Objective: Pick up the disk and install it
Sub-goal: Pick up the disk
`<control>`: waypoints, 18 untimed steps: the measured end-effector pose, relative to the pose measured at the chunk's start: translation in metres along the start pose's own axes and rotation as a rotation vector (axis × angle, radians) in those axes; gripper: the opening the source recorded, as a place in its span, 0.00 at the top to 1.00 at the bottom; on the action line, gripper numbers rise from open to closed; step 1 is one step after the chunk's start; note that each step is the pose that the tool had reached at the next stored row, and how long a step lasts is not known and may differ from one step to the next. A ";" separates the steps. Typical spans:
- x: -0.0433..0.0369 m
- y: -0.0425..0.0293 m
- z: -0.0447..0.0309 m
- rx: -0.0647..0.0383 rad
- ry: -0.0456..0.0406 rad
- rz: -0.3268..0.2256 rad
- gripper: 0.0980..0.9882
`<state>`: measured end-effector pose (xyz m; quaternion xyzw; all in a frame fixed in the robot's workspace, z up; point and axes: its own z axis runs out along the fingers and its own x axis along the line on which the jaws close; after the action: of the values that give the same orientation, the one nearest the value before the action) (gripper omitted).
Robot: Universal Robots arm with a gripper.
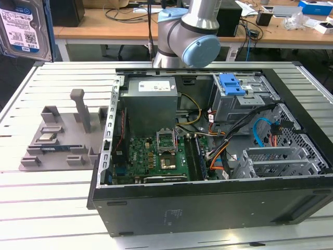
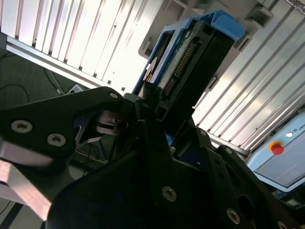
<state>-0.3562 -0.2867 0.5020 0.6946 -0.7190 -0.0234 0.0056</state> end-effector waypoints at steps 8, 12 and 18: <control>-0.0004 0.0007 -0.0160 0.000 0.0000 0.000 0.70; -0.0005 0.0007 -0.0165 0.000 -0.0001 0.000 0.70; -0.0005 -0.0011 -0.0166 0.000 0.0001 0.000 0.70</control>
<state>-0.3544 -0.2866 0.5186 0.6945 -0.7190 -0.0234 0.0056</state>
